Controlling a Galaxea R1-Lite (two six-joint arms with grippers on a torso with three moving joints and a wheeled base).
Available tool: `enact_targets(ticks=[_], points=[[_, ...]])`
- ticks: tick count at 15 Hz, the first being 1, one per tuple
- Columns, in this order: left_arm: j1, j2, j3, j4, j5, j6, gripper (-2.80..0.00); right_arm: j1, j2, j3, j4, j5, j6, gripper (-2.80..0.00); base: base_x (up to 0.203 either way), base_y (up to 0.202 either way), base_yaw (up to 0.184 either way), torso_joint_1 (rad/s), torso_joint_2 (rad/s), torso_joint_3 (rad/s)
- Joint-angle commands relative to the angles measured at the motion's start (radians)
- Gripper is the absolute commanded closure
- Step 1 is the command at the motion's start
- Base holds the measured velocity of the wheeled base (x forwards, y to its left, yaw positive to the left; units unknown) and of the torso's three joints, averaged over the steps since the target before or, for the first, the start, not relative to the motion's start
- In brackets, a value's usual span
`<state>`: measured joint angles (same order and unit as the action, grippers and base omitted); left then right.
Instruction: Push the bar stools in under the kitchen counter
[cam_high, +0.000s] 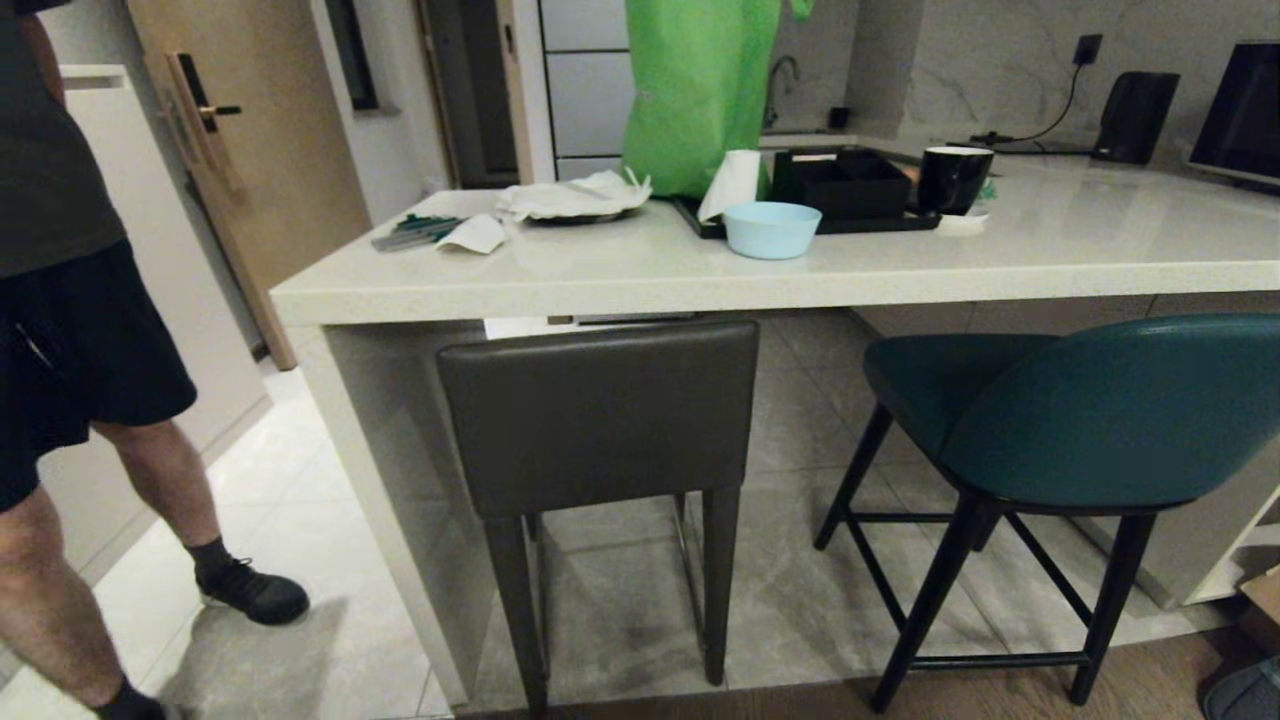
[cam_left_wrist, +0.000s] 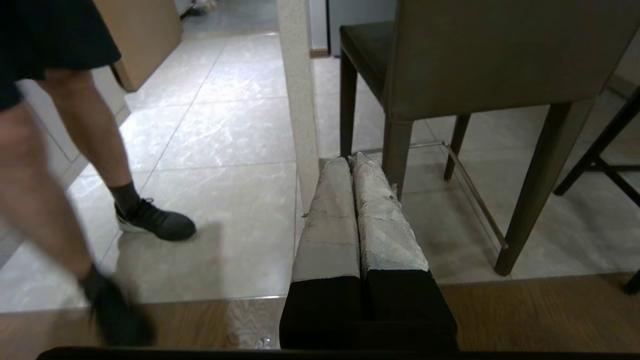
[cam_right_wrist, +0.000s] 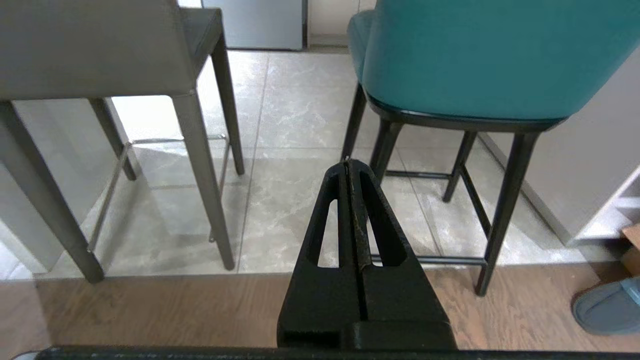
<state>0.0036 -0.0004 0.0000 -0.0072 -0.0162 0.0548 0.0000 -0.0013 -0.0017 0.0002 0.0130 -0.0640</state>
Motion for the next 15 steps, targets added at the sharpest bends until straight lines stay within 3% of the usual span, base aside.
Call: enact_targets(ticks=[1, 4, 15], points=[[0.001, -0.001, 0.003, 0.0, 0.002, 0.0, 0.0, 0.0, 0.001, 0.0, 0.0, 0.001, -0.002, 0.0, 0.0, 0.0, 0.0, 0.0, 0.0, 0.0], [-0.001, 0.0, 0.003, -0.001, 0.007, -0.026, 0.0, 0.0, 0.001, 0.0, 0.0, -0.001, 0.003, 0.0, 0.002, -0.115, -0.005, 0.005, 0.0, 0.002], [-0.001, 0.0, 0.003, -0.002, 0.007, -0.035, 0.0, 0.0, 0.001, 0.0, -0.002, 0.001, 0.001, 0.0, 0.0, -0.195, 0.002, 0.002, 0.0, 0.001]])
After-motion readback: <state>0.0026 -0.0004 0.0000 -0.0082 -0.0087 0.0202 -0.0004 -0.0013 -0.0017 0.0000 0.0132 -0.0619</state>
